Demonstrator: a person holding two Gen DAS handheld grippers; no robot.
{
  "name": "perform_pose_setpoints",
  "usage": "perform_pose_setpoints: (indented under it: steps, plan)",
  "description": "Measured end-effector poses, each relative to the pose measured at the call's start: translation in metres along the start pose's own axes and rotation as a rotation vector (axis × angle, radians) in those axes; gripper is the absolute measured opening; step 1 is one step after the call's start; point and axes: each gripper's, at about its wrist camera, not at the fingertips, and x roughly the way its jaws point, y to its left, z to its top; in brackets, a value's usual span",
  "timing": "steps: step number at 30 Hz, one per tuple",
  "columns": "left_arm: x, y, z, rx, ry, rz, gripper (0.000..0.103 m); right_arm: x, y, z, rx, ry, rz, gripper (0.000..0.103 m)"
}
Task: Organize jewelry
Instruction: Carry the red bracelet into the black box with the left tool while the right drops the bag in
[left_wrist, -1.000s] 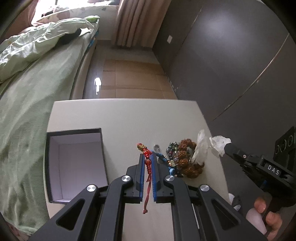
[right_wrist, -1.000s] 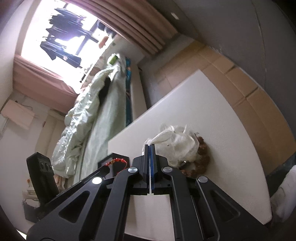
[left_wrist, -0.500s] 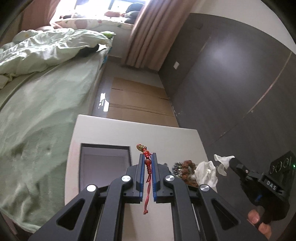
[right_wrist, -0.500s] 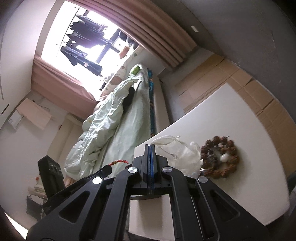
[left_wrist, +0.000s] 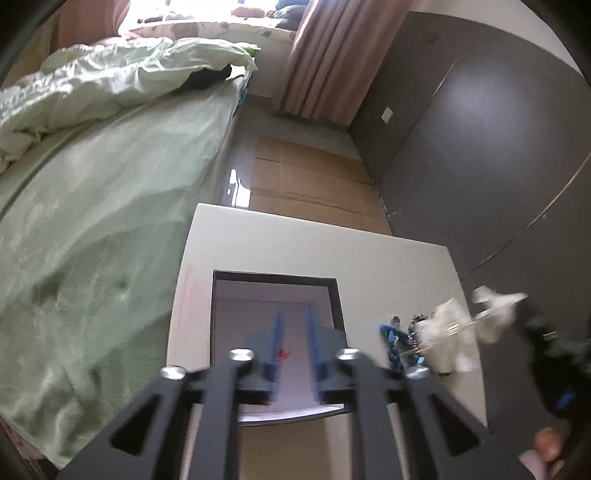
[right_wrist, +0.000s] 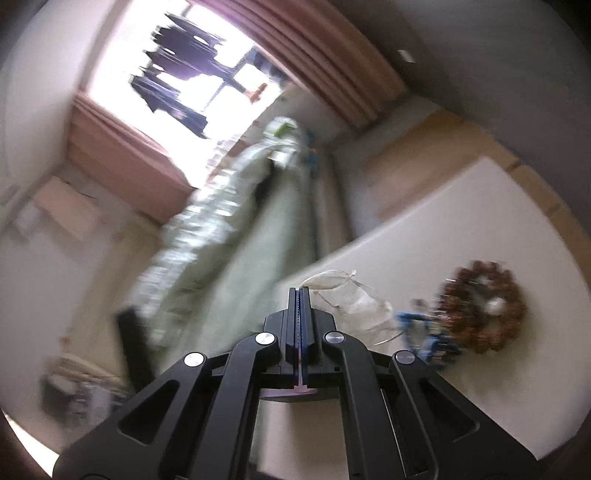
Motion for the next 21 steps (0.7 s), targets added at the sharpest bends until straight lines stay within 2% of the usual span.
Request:
perform_pose_setpoints:
  steps: [1, 2, 4, 7, 16, 21]
  plan:
    - [-0.002, 0.003, 0.0, -0.011, -0.018, -0.001, 0.055, 0.01, -0.002, -0.003, -0.005, 0.024, -0.06, 0.002]
    - [-0.006, 0.005, 0.0, -0.016, -0.043, 0.008, 0.06, 0.021, -0.009, -0.006, 0.007, 0.064, -0.115, 0.002]
    - [-0.011, 0.006, 0.001, -0.005, -0.063, 0.008, 0.06, 0.04, -0.024, -0.012, 0.051, 0.145, -0.161, 0.002]
    - [-0.012, 0.008, 0.001, -0.013, -0.06, -0.003, 0.06, 0.054, -0.034, -0.016, 0.055, 0.174, -0.186, 0.002]
    - [-0.012, 0.013, 0.005, -0.039, -0.053, -0.01, 0.06, 0.039, -0.012, -0.001, 0.015, 0.074, 0.007, 0.002]
    - [-0.014, 0.014, 0.004, -0.04, -0.064, -0.011, 0.06, 0.029, 0.012, 0.003, -0.037, 0.052, 0.113, 0.002]
